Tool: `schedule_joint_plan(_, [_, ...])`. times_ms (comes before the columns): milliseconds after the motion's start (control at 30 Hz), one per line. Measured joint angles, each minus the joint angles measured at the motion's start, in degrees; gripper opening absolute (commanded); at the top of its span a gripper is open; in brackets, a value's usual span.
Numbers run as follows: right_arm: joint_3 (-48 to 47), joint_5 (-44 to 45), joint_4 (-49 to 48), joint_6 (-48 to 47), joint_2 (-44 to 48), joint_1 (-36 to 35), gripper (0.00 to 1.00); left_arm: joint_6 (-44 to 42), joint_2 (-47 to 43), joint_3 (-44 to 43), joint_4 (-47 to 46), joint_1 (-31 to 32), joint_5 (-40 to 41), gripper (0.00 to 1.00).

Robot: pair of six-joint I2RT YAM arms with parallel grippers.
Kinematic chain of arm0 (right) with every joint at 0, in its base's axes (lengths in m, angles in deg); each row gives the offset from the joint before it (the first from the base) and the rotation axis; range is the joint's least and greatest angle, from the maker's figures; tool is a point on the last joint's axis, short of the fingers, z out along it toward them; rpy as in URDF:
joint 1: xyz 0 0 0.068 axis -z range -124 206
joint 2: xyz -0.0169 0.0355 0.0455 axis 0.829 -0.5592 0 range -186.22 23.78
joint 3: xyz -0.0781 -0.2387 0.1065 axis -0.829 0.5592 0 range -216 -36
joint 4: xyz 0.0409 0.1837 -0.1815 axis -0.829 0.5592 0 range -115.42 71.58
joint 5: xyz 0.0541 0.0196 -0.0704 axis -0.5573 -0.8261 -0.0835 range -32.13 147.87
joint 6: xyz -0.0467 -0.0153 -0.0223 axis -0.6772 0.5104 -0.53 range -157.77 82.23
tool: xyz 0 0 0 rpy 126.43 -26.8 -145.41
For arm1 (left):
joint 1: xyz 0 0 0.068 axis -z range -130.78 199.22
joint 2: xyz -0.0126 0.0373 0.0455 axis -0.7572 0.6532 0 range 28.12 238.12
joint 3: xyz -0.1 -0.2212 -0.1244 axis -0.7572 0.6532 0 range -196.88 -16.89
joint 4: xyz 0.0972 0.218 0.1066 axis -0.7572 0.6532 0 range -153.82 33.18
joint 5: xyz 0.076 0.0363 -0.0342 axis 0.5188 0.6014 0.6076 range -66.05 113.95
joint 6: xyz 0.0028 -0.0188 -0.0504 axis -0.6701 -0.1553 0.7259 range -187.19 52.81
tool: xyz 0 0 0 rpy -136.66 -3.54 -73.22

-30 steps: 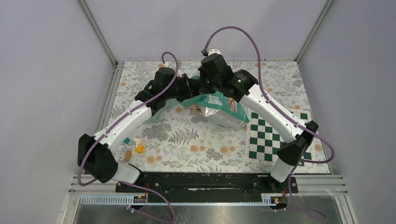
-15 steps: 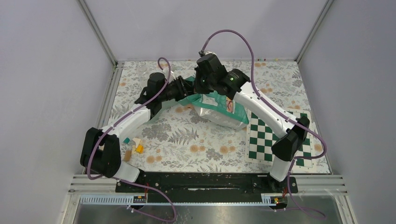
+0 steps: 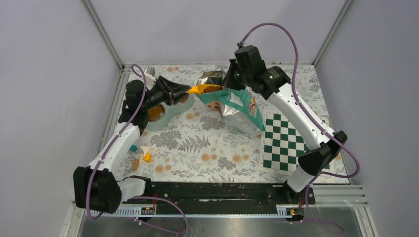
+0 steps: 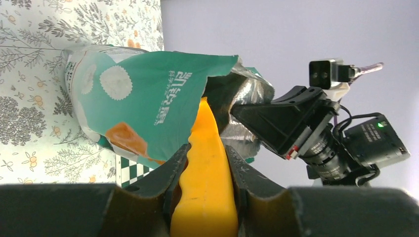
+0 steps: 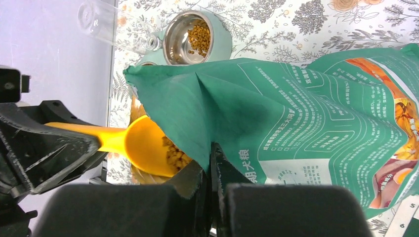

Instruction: Serve the pet food

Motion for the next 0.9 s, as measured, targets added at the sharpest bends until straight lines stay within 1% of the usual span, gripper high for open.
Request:
schedule_joint_plan(167, [0.0,0.76,0.68,0.0,0.72,0.24,0.0,0.85,-2.82,0.02,1.44,-1.62,-0.44,0.0])
schedule_joint_plan(533, [0.0,0.81,0.74,-0.5,0.74,0.04,0.0,2.21,-6.14,0.02,1.49,-7.89,-2.1,0.0])
schedule_joint_plan(667, [0.0,0.94,0.96,-1.22,1.11,0.17,0.0,2.19,-6.97,0.0,1.64,-9.11,-2.16,0.0])
schedule_joint_plan(800, [0.0,0.94,1.25,-1.75,1.46,0.44,0.0,0.2,-7.02,-0.79,3.5,-9.14,-2.14,0.0])
schedule_joint_plan(900, [0.0,0.9,1.22,-2.14,1.51,0.46,0.0,-3.54,-7.02,-2.64,6.01,-9.14,-2.14,0.0])
